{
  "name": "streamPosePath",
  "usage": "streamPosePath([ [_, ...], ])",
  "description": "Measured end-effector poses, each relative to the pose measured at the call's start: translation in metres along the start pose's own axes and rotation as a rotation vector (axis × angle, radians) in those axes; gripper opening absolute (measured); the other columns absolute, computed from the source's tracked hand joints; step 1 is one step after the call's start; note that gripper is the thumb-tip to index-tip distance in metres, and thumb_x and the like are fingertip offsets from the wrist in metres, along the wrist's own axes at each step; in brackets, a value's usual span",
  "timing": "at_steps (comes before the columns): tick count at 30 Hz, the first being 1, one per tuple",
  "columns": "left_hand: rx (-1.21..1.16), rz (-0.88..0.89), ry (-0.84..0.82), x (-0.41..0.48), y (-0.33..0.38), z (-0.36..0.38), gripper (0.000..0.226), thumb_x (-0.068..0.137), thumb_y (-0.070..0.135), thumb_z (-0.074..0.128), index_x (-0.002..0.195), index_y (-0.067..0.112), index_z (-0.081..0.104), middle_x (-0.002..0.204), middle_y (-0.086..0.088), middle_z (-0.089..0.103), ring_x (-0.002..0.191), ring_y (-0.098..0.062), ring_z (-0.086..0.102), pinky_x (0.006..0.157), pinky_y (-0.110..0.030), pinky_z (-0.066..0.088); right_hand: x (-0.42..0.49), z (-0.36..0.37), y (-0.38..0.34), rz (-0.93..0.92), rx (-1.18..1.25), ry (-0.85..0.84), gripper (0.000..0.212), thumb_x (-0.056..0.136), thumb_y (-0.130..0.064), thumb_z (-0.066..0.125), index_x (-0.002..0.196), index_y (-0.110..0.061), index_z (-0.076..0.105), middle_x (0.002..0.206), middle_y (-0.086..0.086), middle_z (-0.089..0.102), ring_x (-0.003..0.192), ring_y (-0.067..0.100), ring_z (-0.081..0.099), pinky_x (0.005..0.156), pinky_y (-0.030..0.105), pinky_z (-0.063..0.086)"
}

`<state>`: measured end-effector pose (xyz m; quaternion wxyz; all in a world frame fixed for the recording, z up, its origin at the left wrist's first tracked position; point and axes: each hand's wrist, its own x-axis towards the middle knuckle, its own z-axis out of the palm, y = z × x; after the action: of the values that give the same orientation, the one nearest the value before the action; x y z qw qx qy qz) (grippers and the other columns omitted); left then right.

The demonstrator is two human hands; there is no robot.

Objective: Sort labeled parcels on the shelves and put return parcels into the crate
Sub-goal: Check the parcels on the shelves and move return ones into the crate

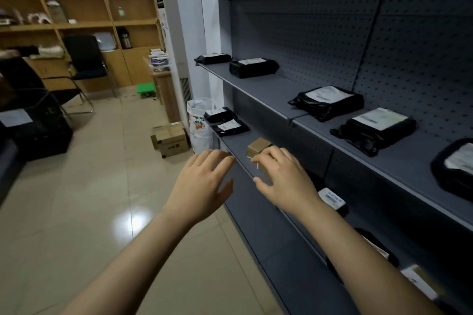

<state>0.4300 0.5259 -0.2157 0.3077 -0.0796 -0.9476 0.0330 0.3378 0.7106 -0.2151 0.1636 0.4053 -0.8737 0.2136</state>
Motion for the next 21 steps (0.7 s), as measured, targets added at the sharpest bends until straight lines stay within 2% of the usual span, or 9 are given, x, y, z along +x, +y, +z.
streamPosePath([
  [3,0.013,0.013,-0.012,0.013,-0.051,0.009,0.039,0.08,0.029,0.071,0.115,0.013,0.061,0.111,-0.005,0.06,0.099,-0.026,0.058,0.08,-0.037,0.049,0.047,0.025,-0.012,0.011,0.006,-0.004,0.034,0.088,-0.024,0.065,0.121,-0.018,0.059,0.114,-0.002,0.052,0.109,0.017,0.047,0.094,0.03,0.039],
  [11,-0.008,-0.001,-0.022,0.037,-0.158,0.049,0.034,0.084,0.03,0.065,0.114,0.014,0.061,0.11,-0.003,0.059,0.097,-0.025,0.057,0.079,-0.034,0.044,0.141,0.089,-0.021,0.026,0.026,-0.019,0.034,0.086,-0.024,0.066,0.119,-0.017,0.06,0.113,0.0,0.054,0.108,0.022,0.049,0.09,0.04,0.046],
  [15,-0.024,-0.005,-0.036,0.058,-0.199,0.08,0.033,0.086,0.033,0.058,0.113,0.014,0.061,0.108,-0.002,0.058,0.095,-0.024,0.056,0.079,-0.032,0.043,0.186,0.121,-0.008,0.041,0.032,-0.028,0.034,0.087,-0.025,0.066,0.12,-0.019,0.059,0.113,-0.001,0.054,0.107,0.021,0.049,0.09,0.038,0.046],
  [19,-0.024,0.018,-0.056,0.091,-0.239,0.12,0.033,0.084,0.031,0.063,0.112,0.013,0.061,0.107,-0.004,0.059,0.094,-0.025,0.057,0.078,-0.034,0.045,0.234,0.156,0.015,0.069,0.039,-0.044,0.034,0.089,-0.026,0.063,0.122,-0.021,0.057,0.117,-0.003,0.052,0.111,0.018,0.046,0.092,0.033,0.043],
  [21,-0.016,0.037,-0.085,0.112,-0.259,0.142,0.032,0.085,0.033,0.056,0.11,0.013,0.061,0.106,-0.004,0.059,0.094,-0.026,0.057,0.078,-0.035,0.047,0.258,0.173,0.031,0.079,0.048,-0.047,0.034,0.09,-0.025,0.063,0.123,-0.021,0.057,0.118,-0.003,0.052,0.113,0.018,0.045,0.093,0.031,0.041],
])
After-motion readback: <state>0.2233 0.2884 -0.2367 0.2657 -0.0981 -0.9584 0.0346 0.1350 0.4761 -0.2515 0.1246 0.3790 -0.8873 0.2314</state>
